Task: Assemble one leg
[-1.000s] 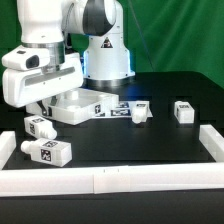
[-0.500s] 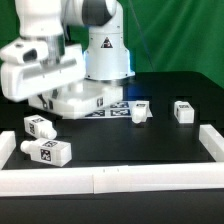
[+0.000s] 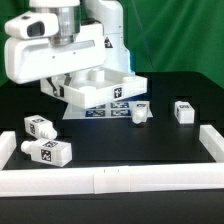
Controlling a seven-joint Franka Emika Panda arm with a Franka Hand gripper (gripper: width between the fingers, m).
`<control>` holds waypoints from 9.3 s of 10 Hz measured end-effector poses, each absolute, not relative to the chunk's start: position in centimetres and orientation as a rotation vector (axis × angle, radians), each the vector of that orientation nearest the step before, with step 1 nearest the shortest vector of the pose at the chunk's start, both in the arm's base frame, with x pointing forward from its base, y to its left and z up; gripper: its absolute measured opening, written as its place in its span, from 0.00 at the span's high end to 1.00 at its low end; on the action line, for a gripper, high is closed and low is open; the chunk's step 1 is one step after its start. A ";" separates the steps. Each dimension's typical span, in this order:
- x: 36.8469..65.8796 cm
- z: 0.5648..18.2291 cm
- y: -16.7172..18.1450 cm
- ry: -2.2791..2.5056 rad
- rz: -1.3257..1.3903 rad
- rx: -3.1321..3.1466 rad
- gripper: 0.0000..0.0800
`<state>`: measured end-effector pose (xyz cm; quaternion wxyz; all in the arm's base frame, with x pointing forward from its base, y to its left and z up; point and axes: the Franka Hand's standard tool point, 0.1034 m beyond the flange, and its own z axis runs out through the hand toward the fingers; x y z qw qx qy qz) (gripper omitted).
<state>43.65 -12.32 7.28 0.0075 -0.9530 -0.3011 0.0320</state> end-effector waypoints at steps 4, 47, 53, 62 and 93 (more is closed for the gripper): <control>44.2 7.2 -12.1 -0.847 0.096 -3.013 0.94; 56.2 7.3 3.4 0.652 0.115 -2.965 0.19; 54.8 8.3 9.5 0.564 0.316 -2.977 0.19; 50.4 8.4 12.4 0.273 0.959 -2.906 0.19; 39.7 0.5 15.5 0.251 1.397 -2.754 0.65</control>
Offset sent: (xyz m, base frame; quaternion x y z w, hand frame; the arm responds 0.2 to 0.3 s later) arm 0.0275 0.0015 0.0086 -0.0361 0.0181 0.1193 0.9920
